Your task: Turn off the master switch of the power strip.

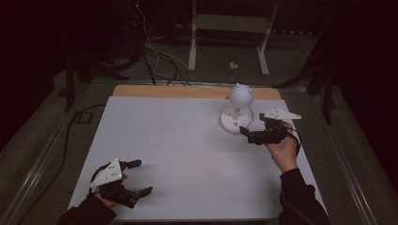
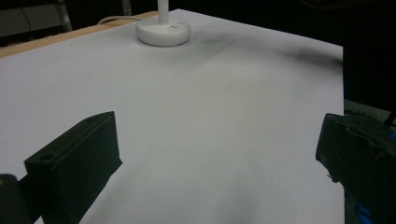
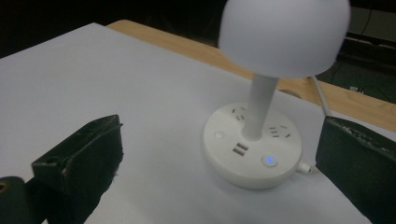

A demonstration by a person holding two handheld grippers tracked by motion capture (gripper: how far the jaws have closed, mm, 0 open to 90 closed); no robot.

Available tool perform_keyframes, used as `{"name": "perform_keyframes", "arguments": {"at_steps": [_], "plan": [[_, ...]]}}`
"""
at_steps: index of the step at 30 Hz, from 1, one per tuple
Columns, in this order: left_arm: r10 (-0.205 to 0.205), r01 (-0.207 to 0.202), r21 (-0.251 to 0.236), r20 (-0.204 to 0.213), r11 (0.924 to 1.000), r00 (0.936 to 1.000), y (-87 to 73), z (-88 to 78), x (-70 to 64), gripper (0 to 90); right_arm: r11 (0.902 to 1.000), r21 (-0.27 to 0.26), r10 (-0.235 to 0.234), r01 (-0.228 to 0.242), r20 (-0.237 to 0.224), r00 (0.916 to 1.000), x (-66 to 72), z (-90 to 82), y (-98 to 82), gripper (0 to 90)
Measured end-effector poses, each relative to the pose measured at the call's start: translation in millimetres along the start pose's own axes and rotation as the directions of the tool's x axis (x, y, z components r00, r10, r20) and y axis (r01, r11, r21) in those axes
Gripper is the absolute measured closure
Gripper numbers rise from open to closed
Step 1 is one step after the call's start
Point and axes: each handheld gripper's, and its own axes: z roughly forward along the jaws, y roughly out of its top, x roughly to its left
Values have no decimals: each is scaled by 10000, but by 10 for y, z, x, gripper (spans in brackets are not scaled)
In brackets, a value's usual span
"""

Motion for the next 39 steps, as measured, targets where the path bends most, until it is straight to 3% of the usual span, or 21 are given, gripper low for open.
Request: {"name": "perform_keyframes", "arguments": {"at_steps": [5, 14, 28, 32, 35, 37, 39], "plan": [[-23, 23, -7, -1, 10000, 10000, 0, 0, 2, 3, 9995, -57, 309, -308, 291, 9991, -109, 99, 9, 7], [-127, 127, -82, 9, 9999, 9999, 2, -9, 8, 3, 9993, 119, 352, -361, 724, 9968, -213, 246, -20, 6], [-227, 228, -209, 95, 9995, 9997, 6, -17, 13, 3, 9968, 303, 704, -738, 1010, 9924, -351, 439, -80, 6], [-239, 241, -191, 111, 9995, 9997, 6, -15, 15, 3, 9967, 588, 498, -563, 1066, 9931, -375, 497, -106, 6], [-236, 239, -188, 113, 9995, 9997, 6, -16, 15, 3, 9955, 546, 697, -780, 1402, 9877, -380, 530, -115, 6], [-243, 245, -166, 116, 9996, 9996, 6, -14, 14, 3, 9927, 585, 970, -1056, 1331, 9863, -395, 553, -134, 7], [-223, 225, -146, 122, 9996, 9997, 6, -10, 8, 3, 9902, 664, 1133, -1233, 1369, 9841, -405, 566, -152, 67]]}}
